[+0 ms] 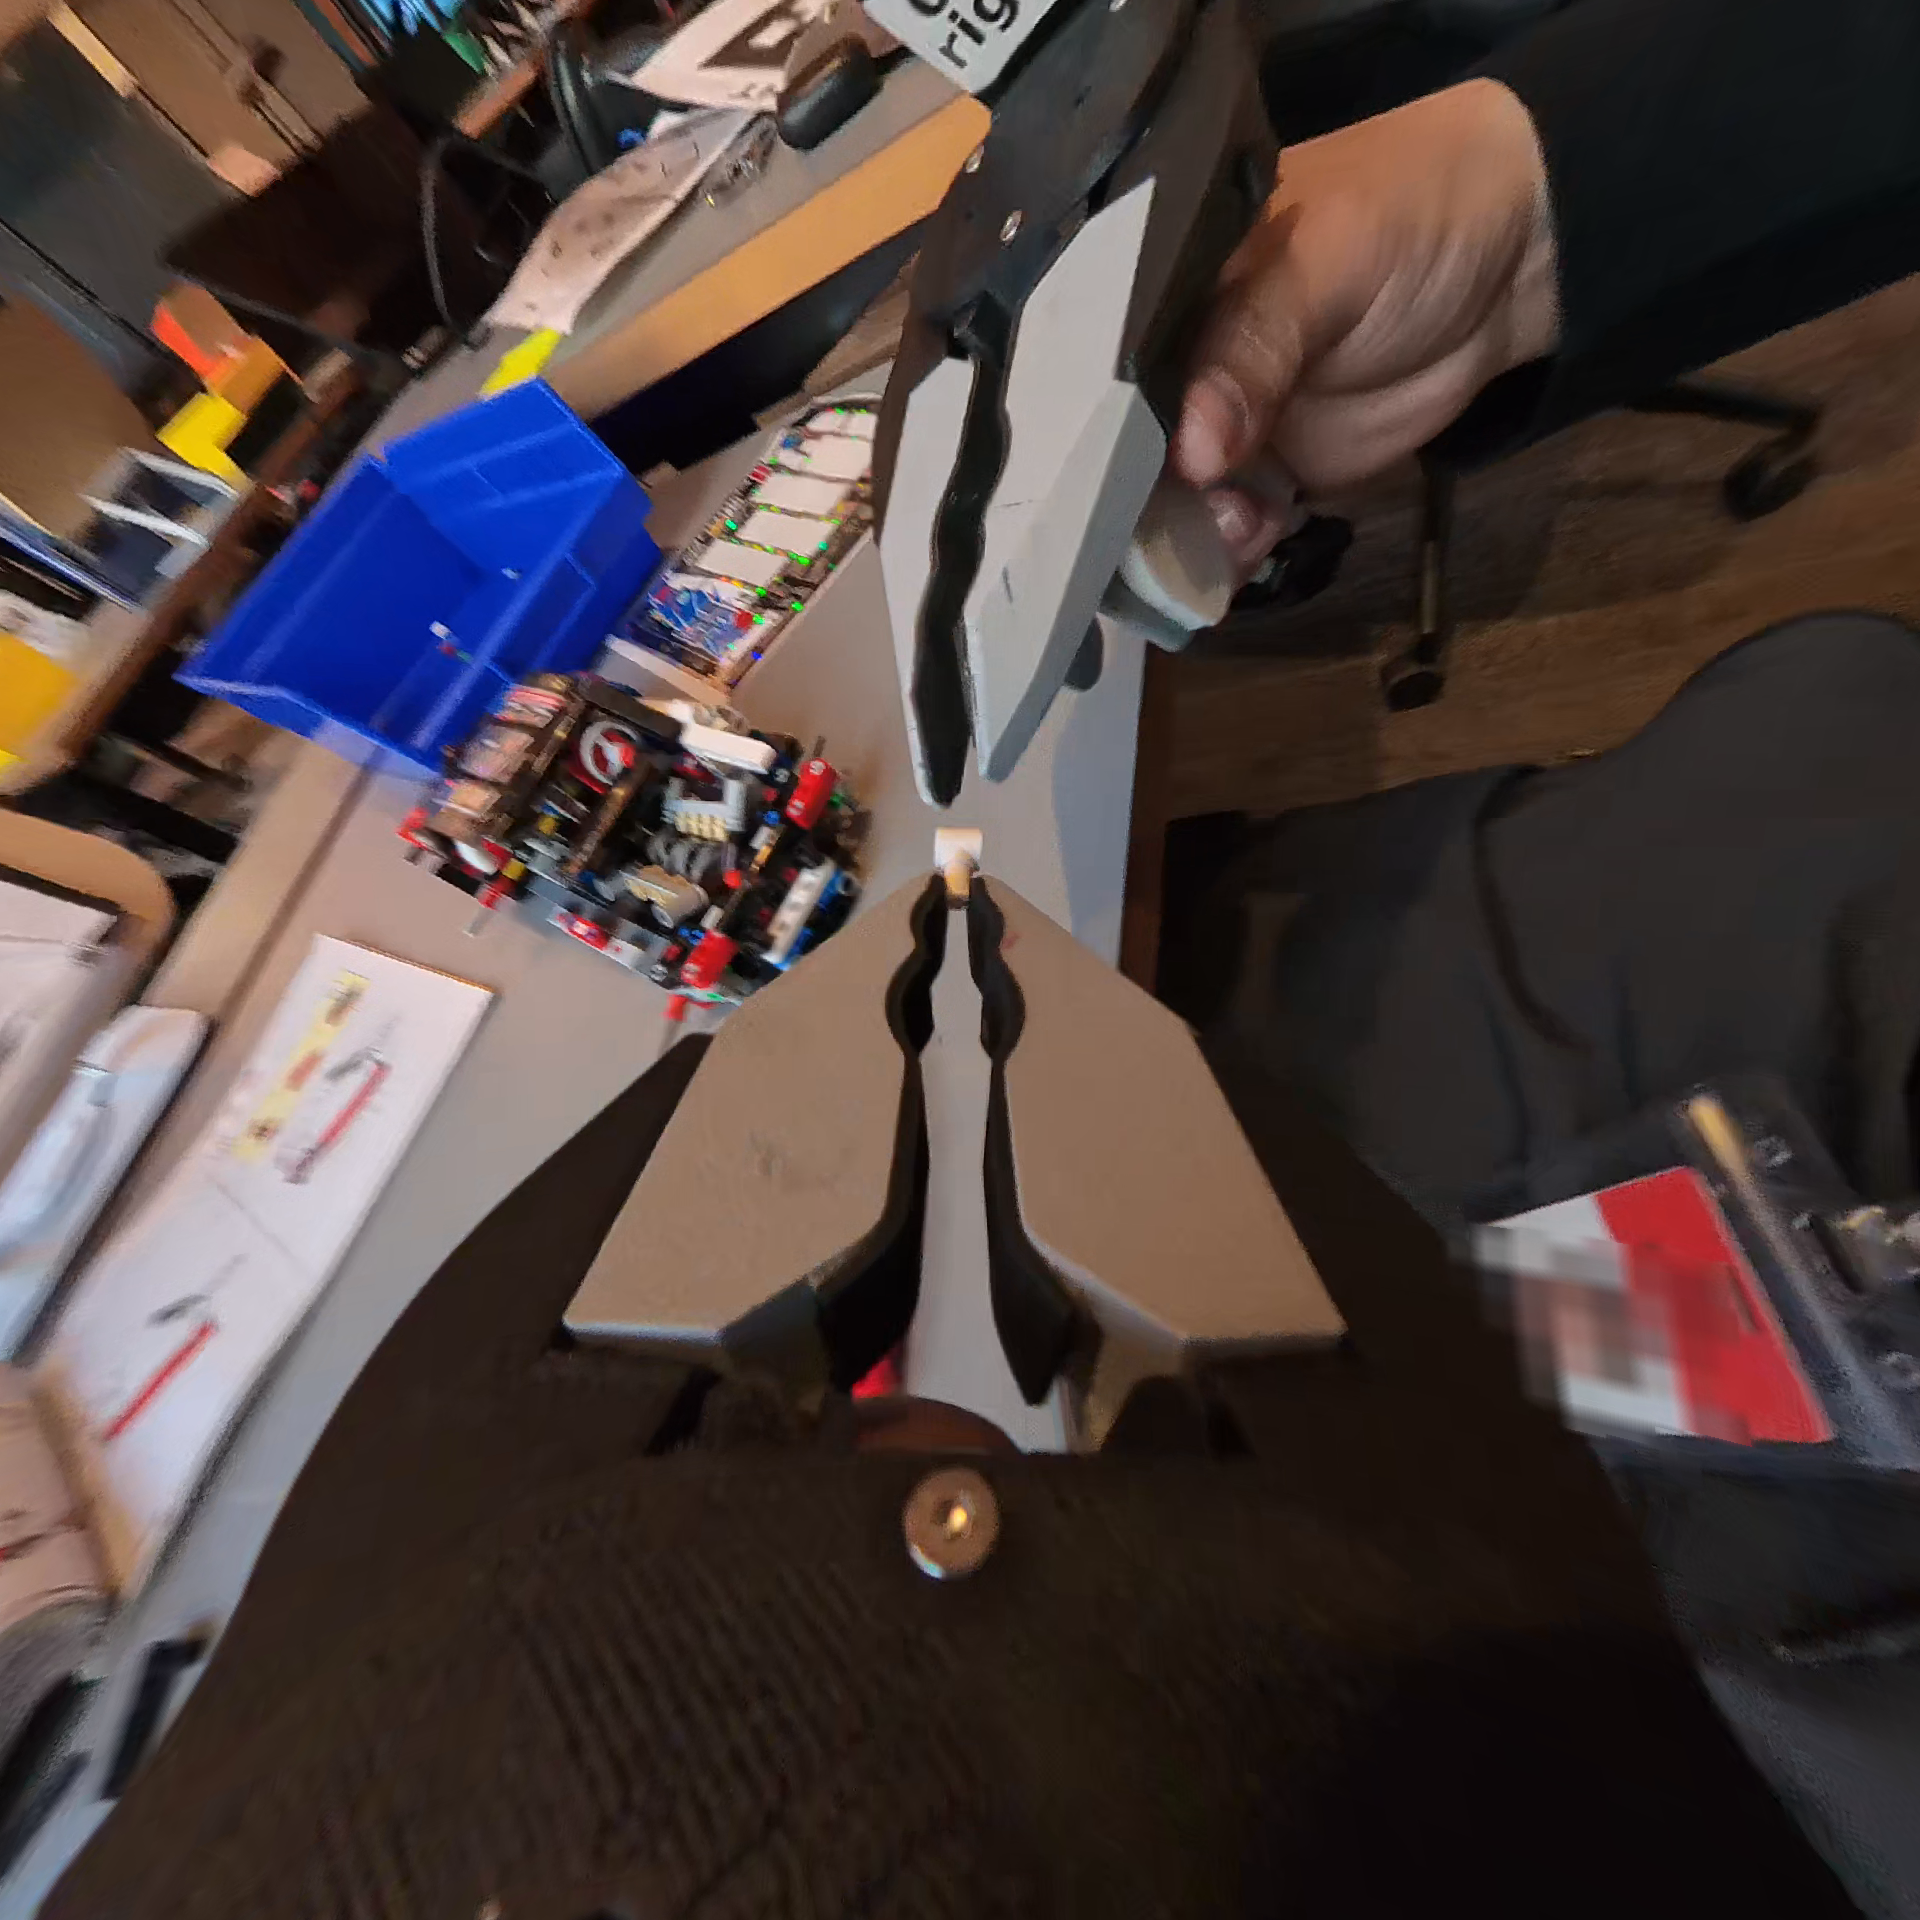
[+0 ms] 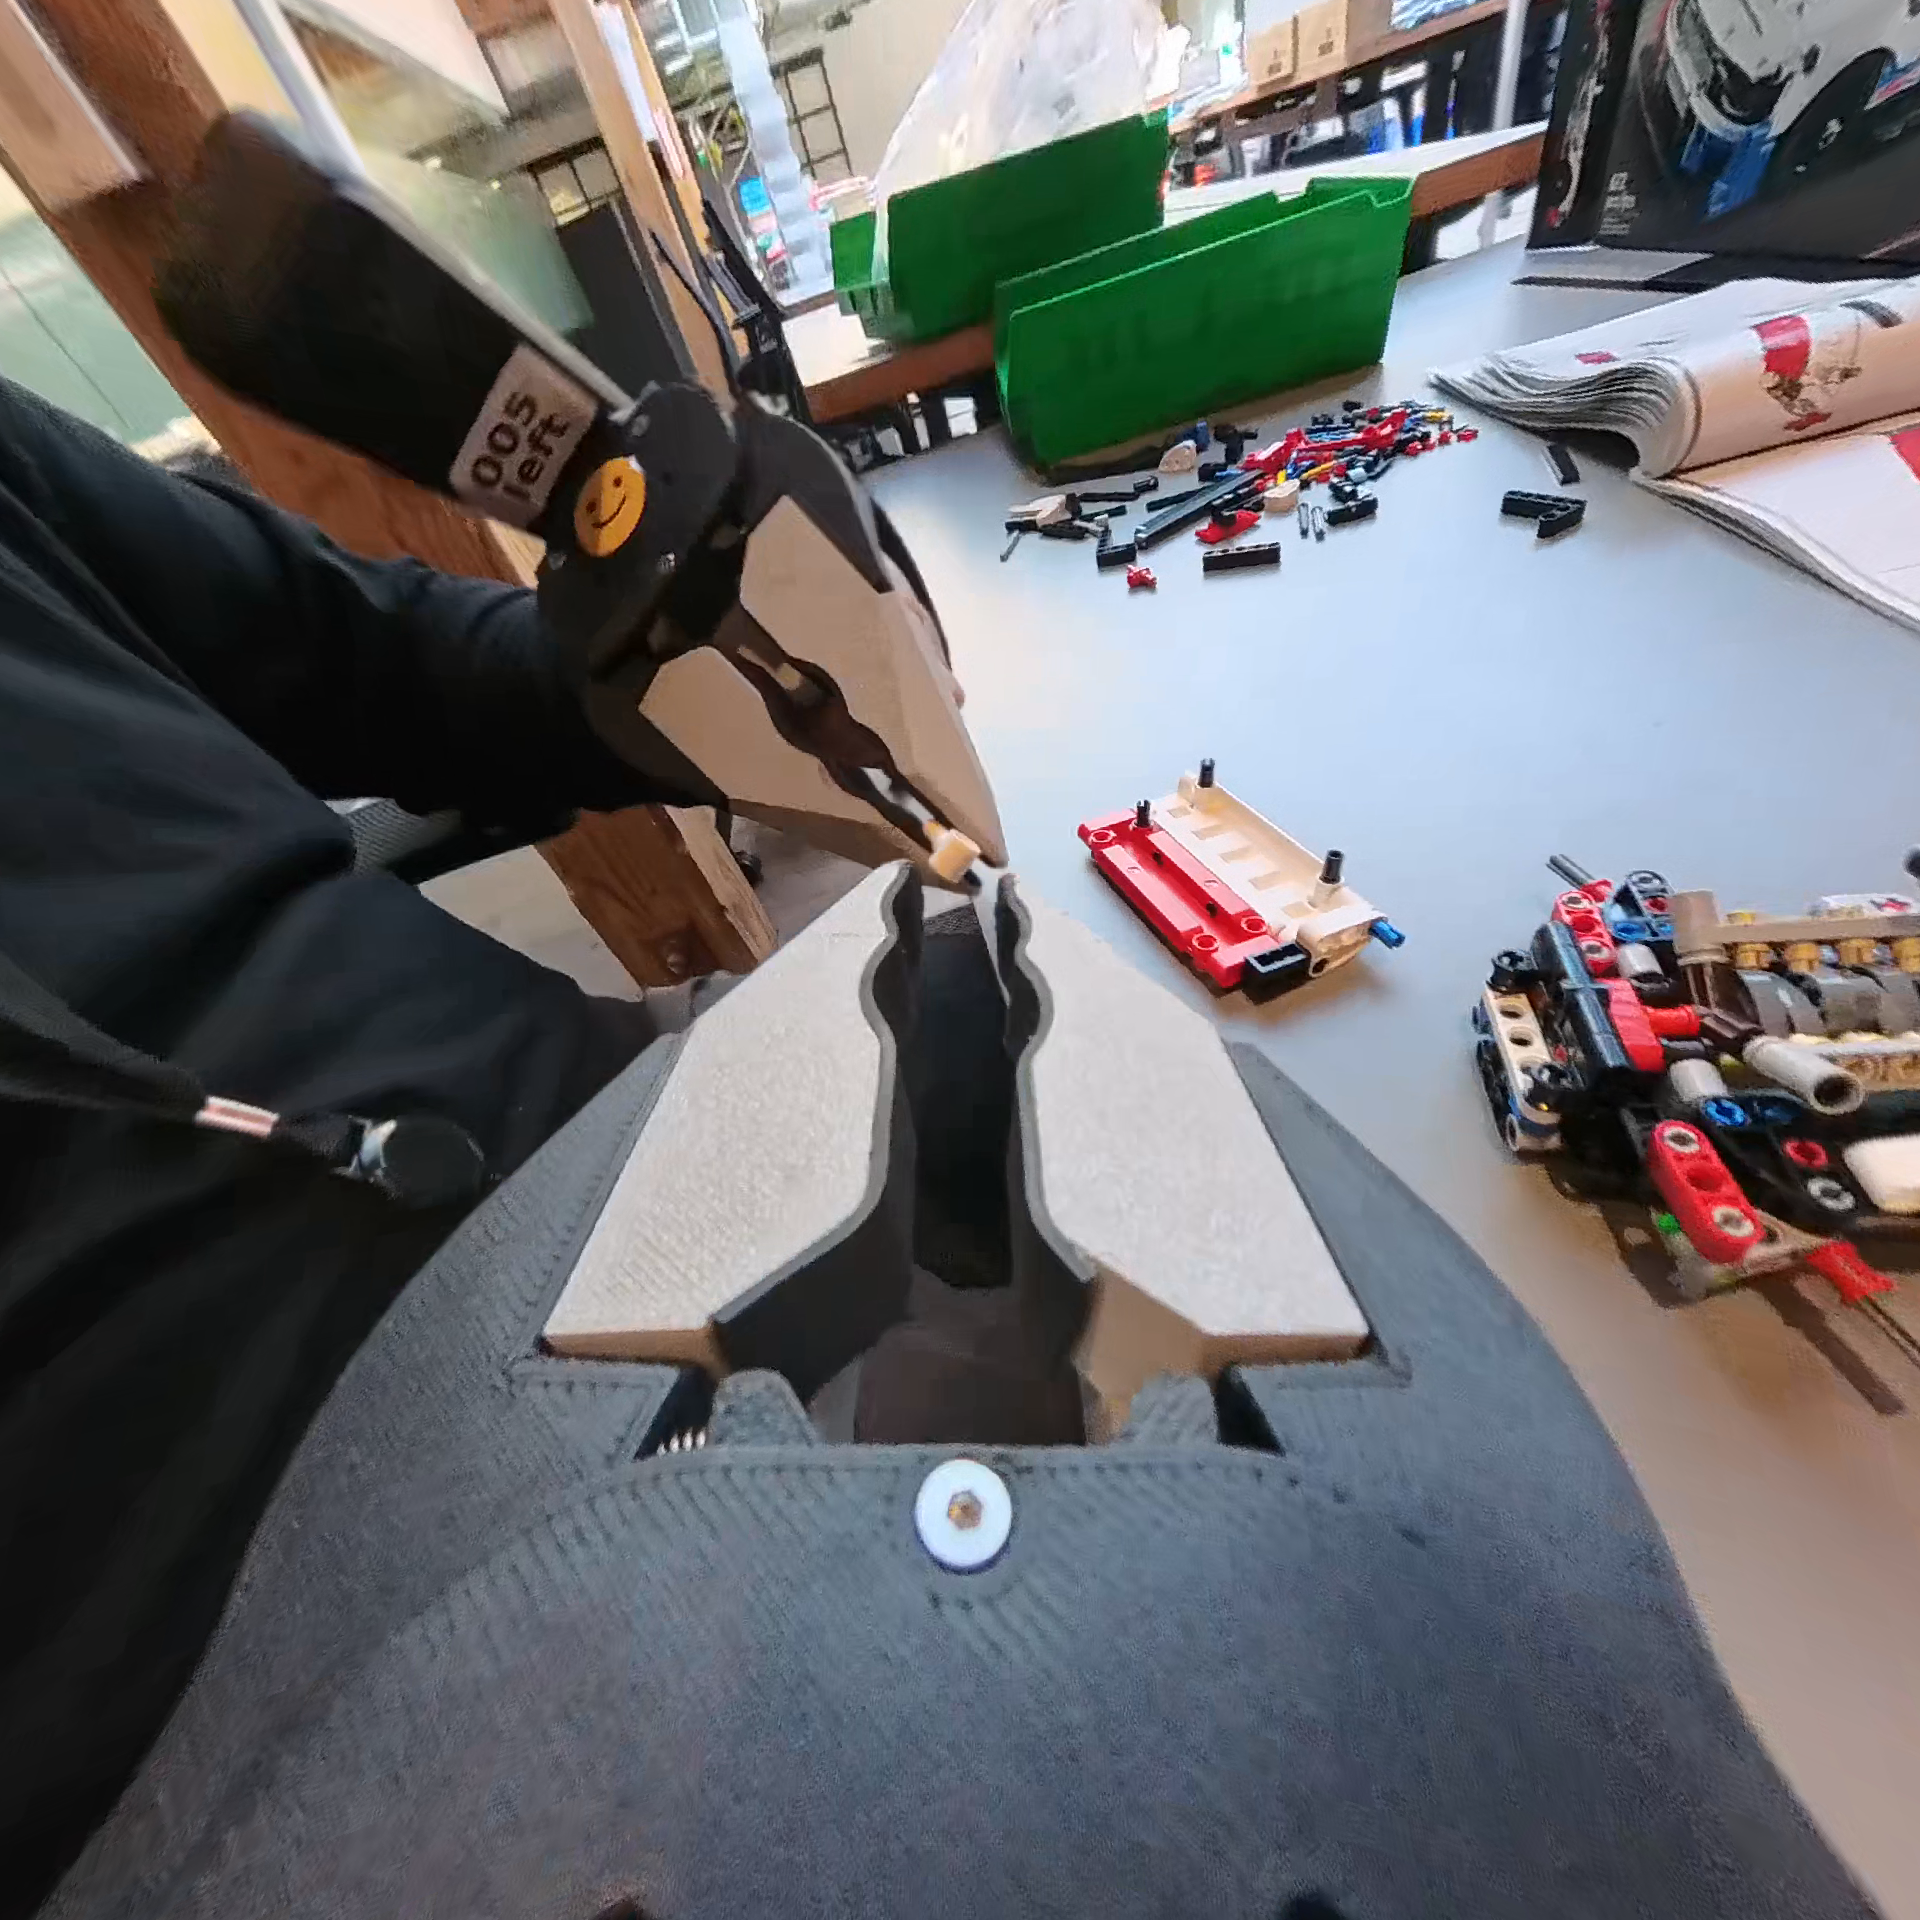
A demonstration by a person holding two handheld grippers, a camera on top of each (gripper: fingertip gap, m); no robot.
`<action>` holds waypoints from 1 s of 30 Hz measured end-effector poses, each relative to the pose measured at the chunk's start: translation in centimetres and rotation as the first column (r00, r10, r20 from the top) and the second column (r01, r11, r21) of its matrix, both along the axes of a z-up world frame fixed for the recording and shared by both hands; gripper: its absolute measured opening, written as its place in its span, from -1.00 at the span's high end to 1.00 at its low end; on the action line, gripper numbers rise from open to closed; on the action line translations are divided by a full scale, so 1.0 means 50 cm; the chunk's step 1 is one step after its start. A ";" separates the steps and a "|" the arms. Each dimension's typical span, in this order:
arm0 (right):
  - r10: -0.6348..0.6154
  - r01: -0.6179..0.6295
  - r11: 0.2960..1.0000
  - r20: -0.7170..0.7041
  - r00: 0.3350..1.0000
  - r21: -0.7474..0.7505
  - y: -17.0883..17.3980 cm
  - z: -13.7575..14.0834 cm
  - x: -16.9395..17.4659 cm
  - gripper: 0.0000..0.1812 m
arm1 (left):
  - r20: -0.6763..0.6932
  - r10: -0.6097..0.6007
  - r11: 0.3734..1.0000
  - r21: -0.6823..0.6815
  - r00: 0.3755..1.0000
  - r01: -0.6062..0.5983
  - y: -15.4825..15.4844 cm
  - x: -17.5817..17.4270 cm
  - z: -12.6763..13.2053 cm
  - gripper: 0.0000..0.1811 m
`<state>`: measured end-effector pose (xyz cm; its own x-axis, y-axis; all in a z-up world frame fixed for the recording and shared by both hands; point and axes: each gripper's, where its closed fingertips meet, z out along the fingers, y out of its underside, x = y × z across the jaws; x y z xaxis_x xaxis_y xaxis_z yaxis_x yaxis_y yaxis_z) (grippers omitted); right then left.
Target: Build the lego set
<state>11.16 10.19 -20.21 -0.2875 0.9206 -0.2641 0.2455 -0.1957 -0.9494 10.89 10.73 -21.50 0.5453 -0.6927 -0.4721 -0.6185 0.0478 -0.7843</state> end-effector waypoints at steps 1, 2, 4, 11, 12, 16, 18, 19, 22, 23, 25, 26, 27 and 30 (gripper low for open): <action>-0.010 0.010 1.000 -0.003 1.000 -0.007 0.004 0.001 0.005 0.89 | -0.024 0.005 0.999 0.044 1.000 -0.004 0.005 0.003 0.006 0.99; -0.020 0.020 1.000 -0.005 1.000 -0.011 0.009 0.001 0.010 0.88 | -0.037 0.003 0.997 0.071 0.999 0.000 0.009 0.009 0.009 0.99; -0.045 0.045 0.999 0.002 0.999 -0.005 0.021 -0.003 0.018 0.86 | -0.022 -0.007 0.995 0.099 1.000 0.009 0.017 0.024 0.018 0.99; -0.091 0.091 0.995 -0.001 0.996 0.033 0.069 0.014 0.034 0.80 | 0.076 0.092 0.991 0.091 0.993 -0.099 0.060 0.020 0.058 0.99; -0.094 0.094 0.995 -0.006 0.996 0.036 0.076 0.017 0.034 0.83 | 0.086 0.116 0.989 0.085 0.990 -0.123 0.063 0.009 0.061 0.99; -0.097 0.097 0.995 -0.026 0.995 0.014 0.087 0.021 0.028 0.89 | 0.176 0.185 0.981 0.030 0.967 -0.193 0.062 -0.029 0.070 0.99; -0.084 0.084 0.996 -0.038 0.996 -0.009 0.083 0.022 0.022 0.90 | 0.245 0.197 0.979 -0.004 0.949 -0.202 0.056 -0.034 0.077 1.00; -0.080 0.080 0.997 -0.042 0.996 -0.019 0.082 0.024 0.017 0.92 | 0.269 0.200 0.979 -0.013 0.942 -0.204 0.052 -0.034 0.083 0.99; -0.087 0.085 0.996 -0.052 0.995 -0.041 0.081 0.038 0.002 0.96 | 0.257 0.201 0.978 0.007 0.945 -0.210 0.038 -0.038 0.093 0.99; -0.091 0.089 0.995 -0.056 0.994 -0.035 0.080 0.043 -0.002 0.97 | 0.246 0.195 0.979 0.012 0.950 -0.204 0.032 -0.039 0.094 0.99; -0.097 0.096 0.995 -0.054 0.994 -0.009 0.075 0.050 -0.008 1.00 | 0.246 0.173 0.984 0.009 0.954 -0.180 0.024 -0.037 0.098 1.00; -0.093 0.093 0.996 -0.051 0.994 0.000 0.071 0.054 -0.010 0.99 | 0.251 0.160 0.986 0.000 0.955 -0.165 0.021 -0.035 0.100 1.00; -0.086 0.086 0.996 -0.047 0.995 0.005 0.065 0.058 -0.011 0.99 | 0.253 0.152 0.988 -0.003 0.956 -0.156 0.019 -0.033 0.104 1.00; -0.087 0.088 0.996 -0.022 0.996 0.016 0.057 0.070 -0.015 0.91 | 0.232 0.126 0.990 0.032 0.965 -0.137 0.011 -0.028 0.120 0.99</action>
<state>10.39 13.06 -16.71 -0.2110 0.9468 -0.2430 0.2080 -0.1994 -0.9576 9.49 11.28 -15.49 0.7272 -0.5879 -0.3544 -0.4258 0.0186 -0.9046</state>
